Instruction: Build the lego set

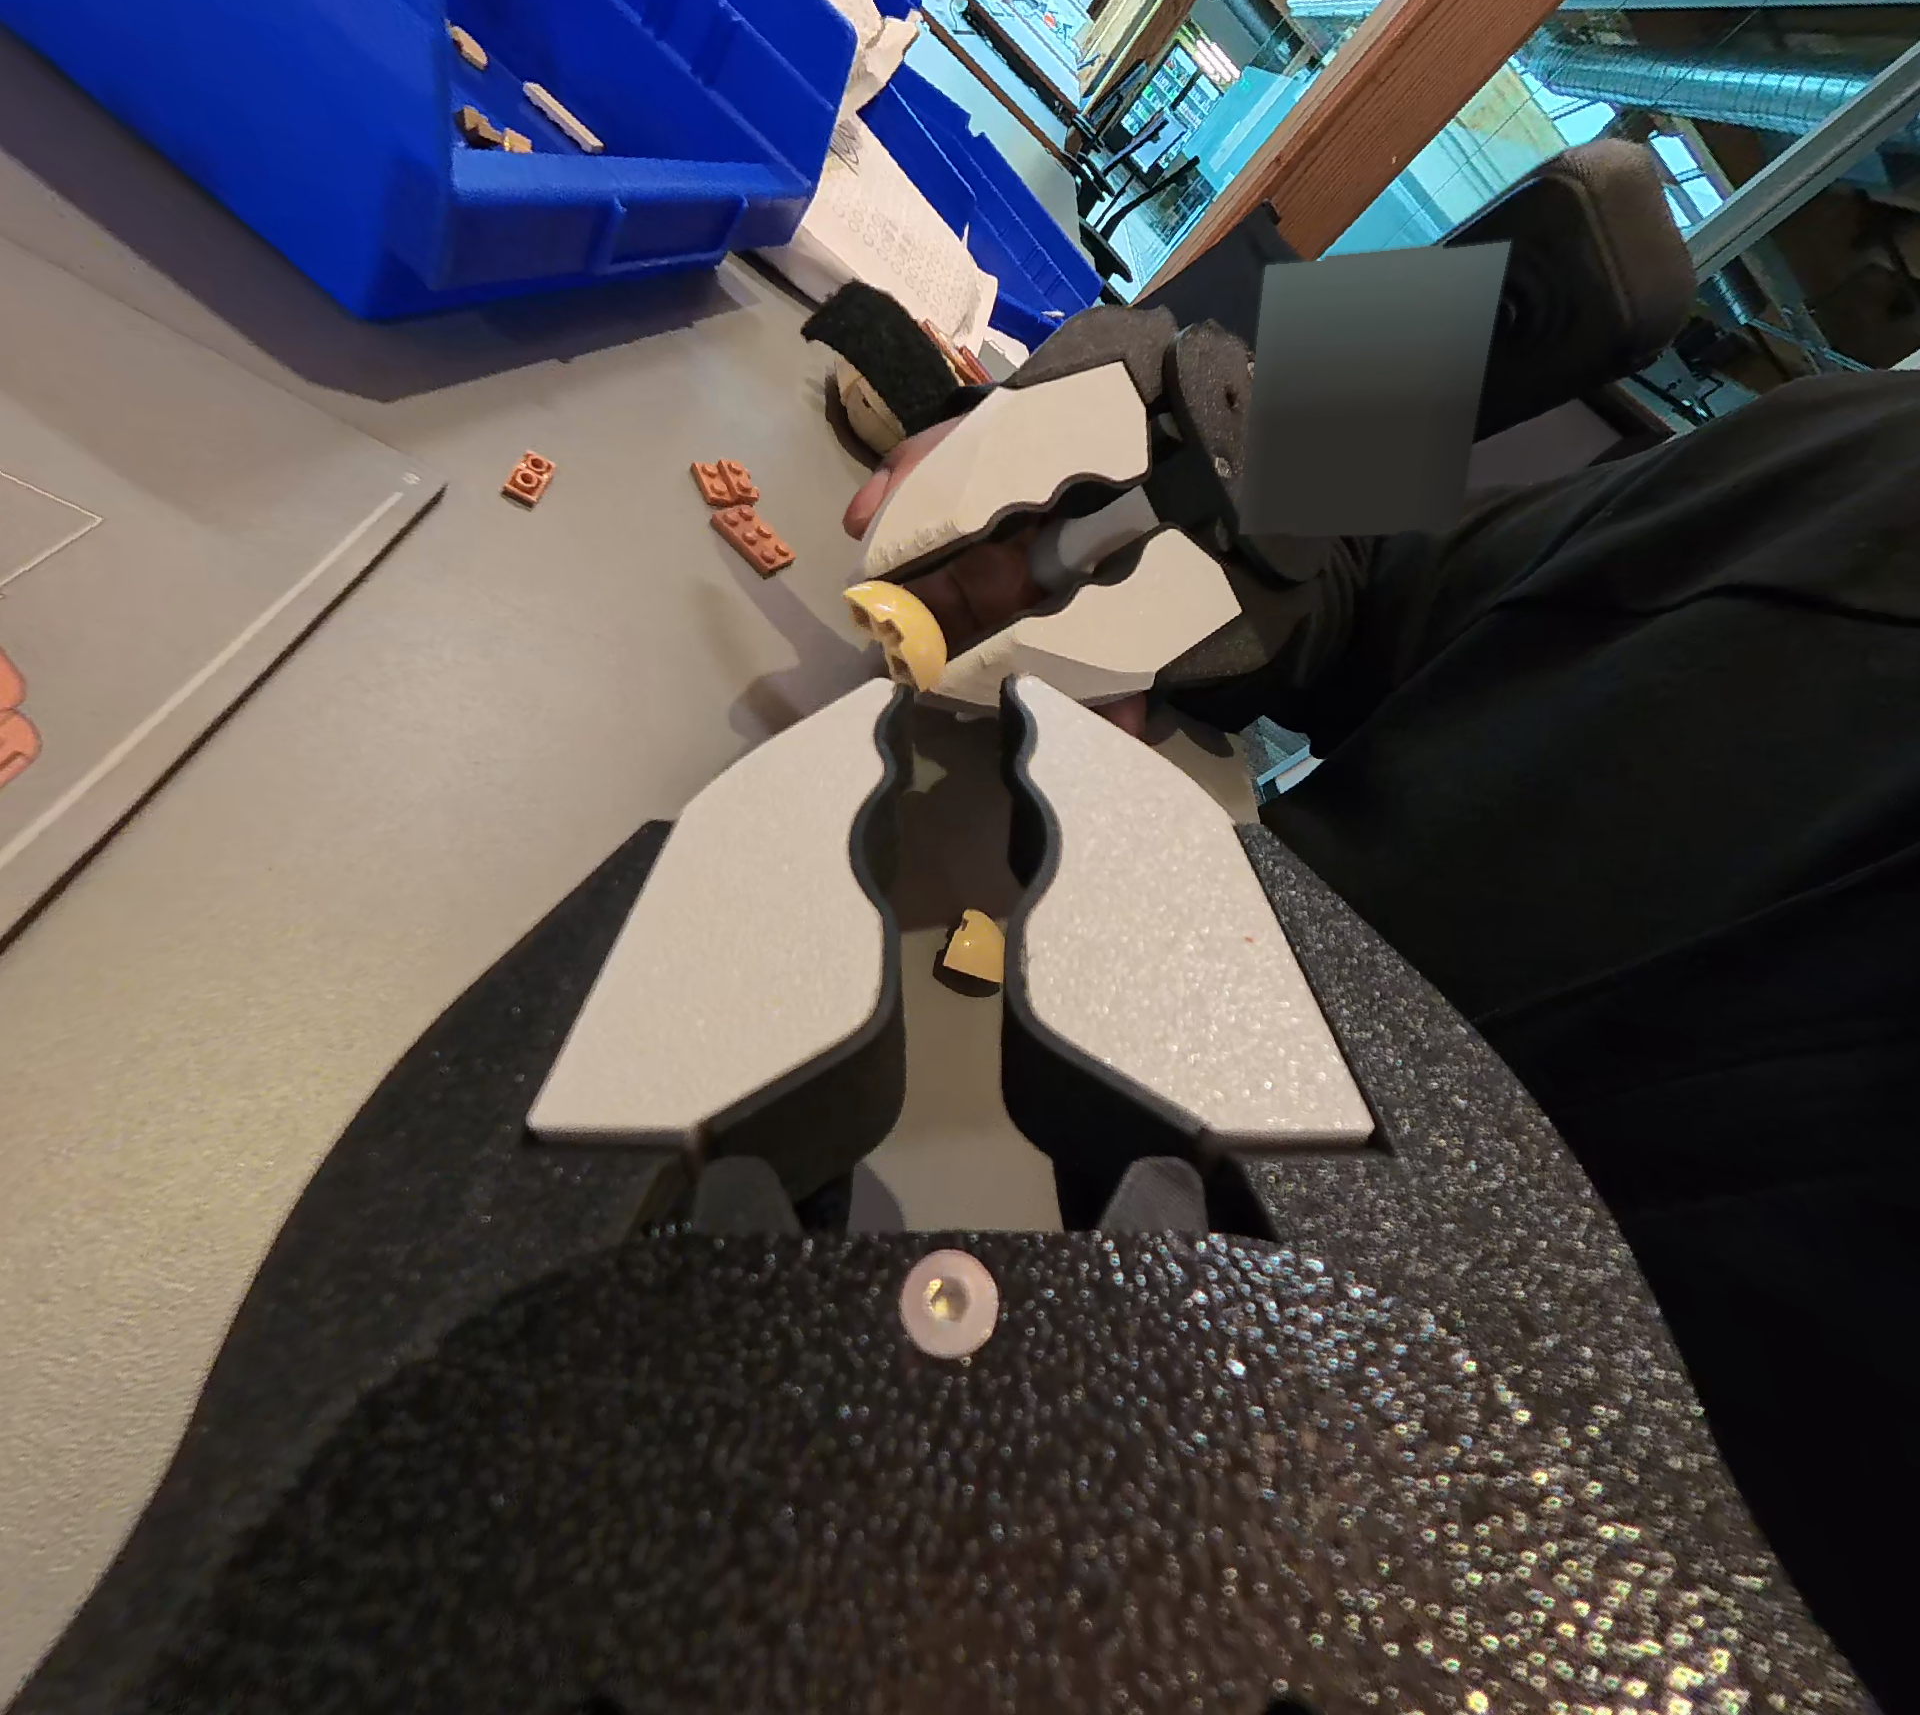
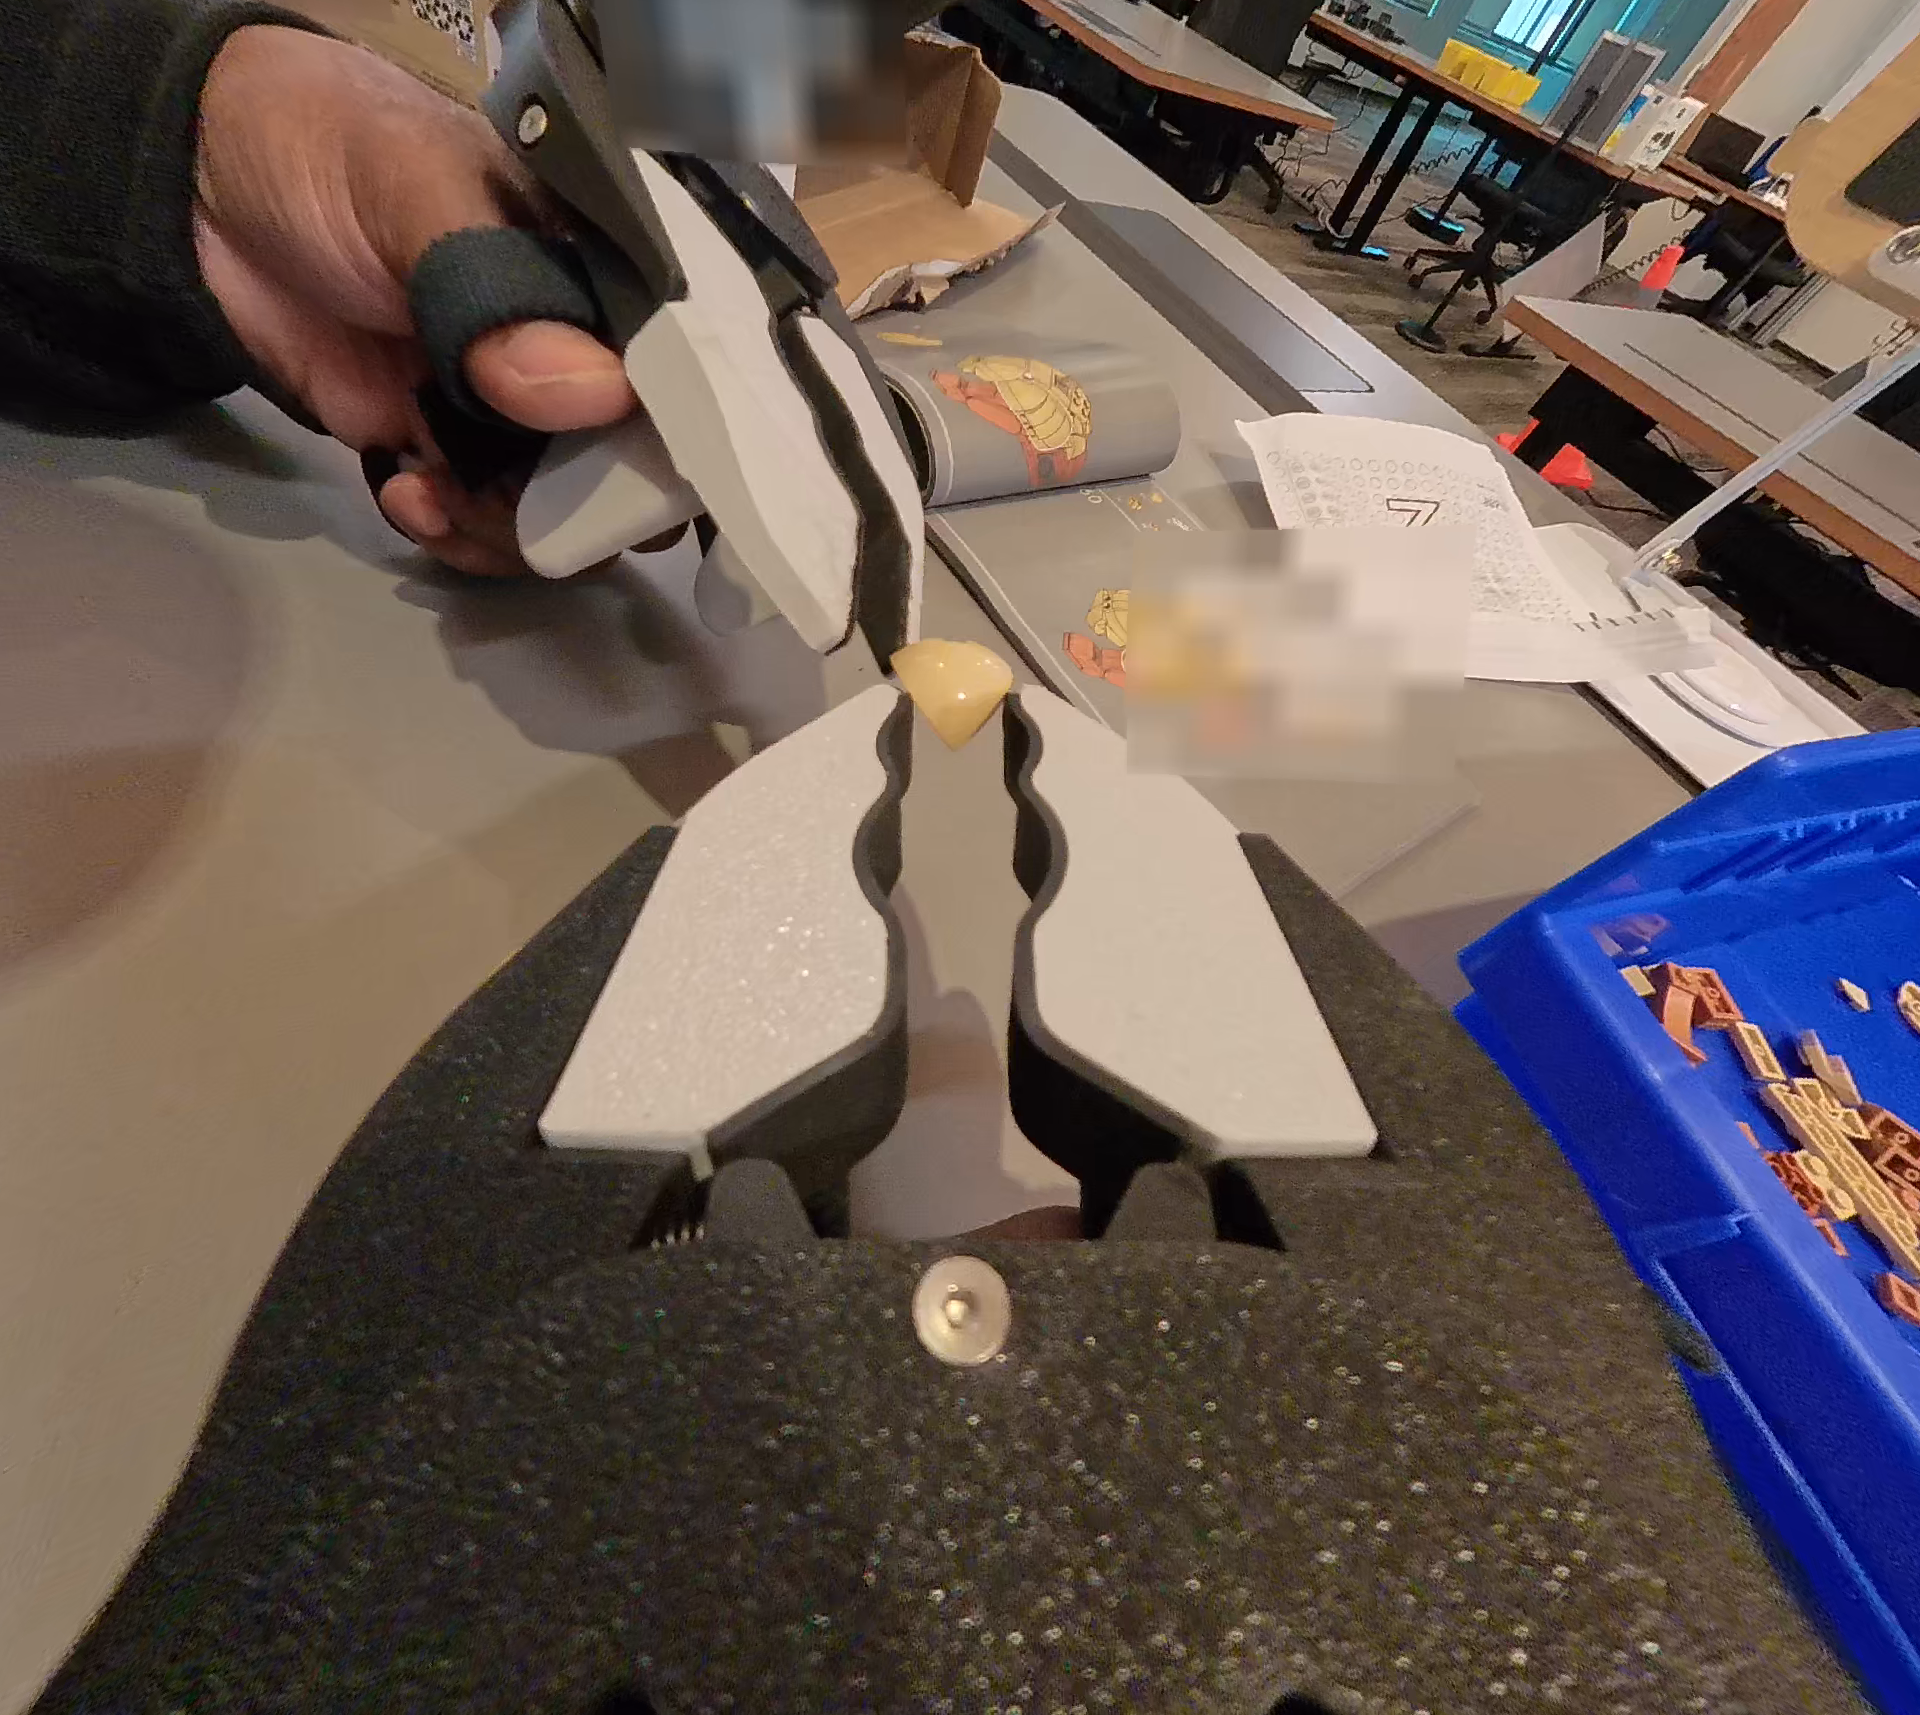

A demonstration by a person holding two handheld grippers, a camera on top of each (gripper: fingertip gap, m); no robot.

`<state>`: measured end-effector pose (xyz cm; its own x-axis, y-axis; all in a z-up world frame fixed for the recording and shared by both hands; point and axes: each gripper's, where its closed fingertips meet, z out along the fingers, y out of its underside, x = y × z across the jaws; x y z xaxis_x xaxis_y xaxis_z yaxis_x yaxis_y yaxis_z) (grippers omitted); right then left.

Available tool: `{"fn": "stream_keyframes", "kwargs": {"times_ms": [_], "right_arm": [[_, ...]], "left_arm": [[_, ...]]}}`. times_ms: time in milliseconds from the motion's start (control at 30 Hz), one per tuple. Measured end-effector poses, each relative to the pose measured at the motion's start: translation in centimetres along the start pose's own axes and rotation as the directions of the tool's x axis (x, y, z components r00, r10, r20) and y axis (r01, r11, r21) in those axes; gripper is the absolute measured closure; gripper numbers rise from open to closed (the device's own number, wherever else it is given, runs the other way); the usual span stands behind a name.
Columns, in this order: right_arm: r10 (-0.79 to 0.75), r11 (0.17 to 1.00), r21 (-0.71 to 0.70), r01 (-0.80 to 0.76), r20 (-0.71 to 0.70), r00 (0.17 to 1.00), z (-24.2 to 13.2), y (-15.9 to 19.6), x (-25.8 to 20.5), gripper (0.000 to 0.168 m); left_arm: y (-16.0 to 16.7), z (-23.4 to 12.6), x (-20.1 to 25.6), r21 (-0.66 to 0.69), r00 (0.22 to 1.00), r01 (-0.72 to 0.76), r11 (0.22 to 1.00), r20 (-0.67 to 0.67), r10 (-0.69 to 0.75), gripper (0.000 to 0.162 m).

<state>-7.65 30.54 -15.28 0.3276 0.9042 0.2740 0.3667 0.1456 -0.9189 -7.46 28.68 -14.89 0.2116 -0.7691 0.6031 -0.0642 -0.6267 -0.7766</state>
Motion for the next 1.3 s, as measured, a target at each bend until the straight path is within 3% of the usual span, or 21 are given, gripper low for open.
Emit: {"fn": "stream_keyframes", "kwargs": {"times_ms": [467,1067,1300], "right_arm": [[-0.068,0.998,-0.002,0.068,0.002,0.998,0.1,-0.1,-0.7,0.152],[-0.105,0.994,0.037,0.104,0.021,0.994,-0.1,-0.7,-1.1,0.153],[-0.052,0.999,0.018,0.051,0.066,0.996,-0.1,-0.4,-1.4,0.155]], "left_arm": [[0.1,-0.1,-0.6,-0.011,0.999,-0.025,1.000,0.048,0.025,0.148],[0.0,-0.3,0.3,0.009,0.994,0.077,0.997,-0.083,-0.076,0.155],[0.5,-0.4,0.3,-0.040,0.996,0.041,0.998,-0.074,-0.044,0.154]]}}
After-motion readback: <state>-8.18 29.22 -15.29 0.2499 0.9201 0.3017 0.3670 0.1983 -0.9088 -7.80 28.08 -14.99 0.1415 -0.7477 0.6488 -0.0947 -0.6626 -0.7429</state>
